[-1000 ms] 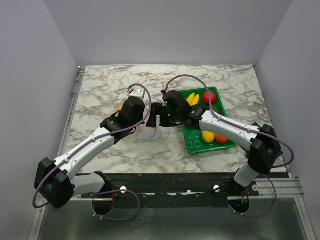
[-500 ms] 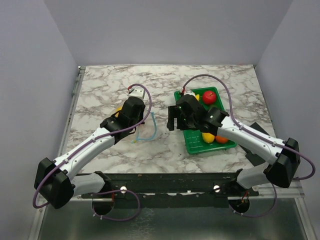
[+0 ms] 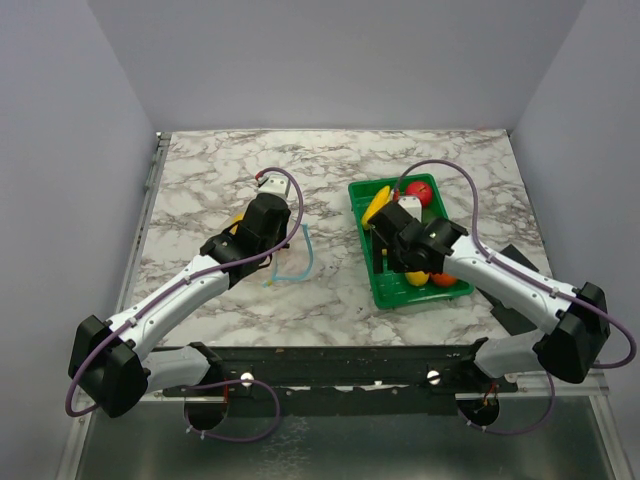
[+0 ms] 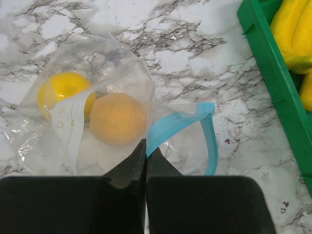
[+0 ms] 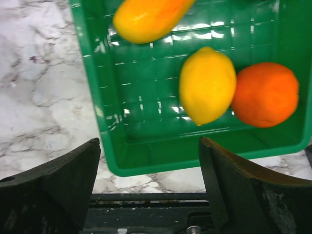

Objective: Place the food in the zip-top bag and seal the zipper
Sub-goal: Pick up the fake fruit from the bin, then place the fake fruit in the zipper food storage bag.

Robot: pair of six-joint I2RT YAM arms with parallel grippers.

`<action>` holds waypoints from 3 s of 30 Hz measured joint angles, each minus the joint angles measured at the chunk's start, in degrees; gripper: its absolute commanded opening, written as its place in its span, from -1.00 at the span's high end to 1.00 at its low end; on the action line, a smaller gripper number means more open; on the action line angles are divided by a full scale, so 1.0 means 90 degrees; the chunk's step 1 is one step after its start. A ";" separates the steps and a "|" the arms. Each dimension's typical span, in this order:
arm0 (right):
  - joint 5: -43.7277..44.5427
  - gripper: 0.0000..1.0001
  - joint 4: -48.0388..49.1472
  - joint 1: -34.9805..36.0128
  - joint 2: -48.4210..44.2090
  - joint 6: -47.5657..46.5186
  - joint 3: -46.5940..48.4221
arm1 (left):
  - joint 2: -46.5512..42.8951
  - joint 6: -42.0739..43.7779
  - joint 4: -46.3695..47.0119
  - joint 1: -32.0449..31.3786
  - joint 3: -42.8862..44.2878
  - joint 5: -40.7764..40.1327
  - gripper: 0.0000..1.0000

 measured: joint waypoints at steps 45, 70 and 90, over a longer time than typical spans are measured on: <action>0.0899 -0.14 0.0478 -0.1030 0.1880 -0.0345 -0.0573 | 0.0000 0.0000 0.0000 0.0029 0.0000 0.0053 1.00; -0.0544 0.15 0.1185 -0.1035 -0.0289 -0.0583 -0.0136 | 0.0002 0.0000 0.0002 0.0029 0.0000 0.0058 1.00; -0.3351 0.16 0.3181 -0.0459 0.0063 -0.0396 -0.0151 | 0.0002 0.0000 0.0002 0.0036 0.0000 0.0061 1.00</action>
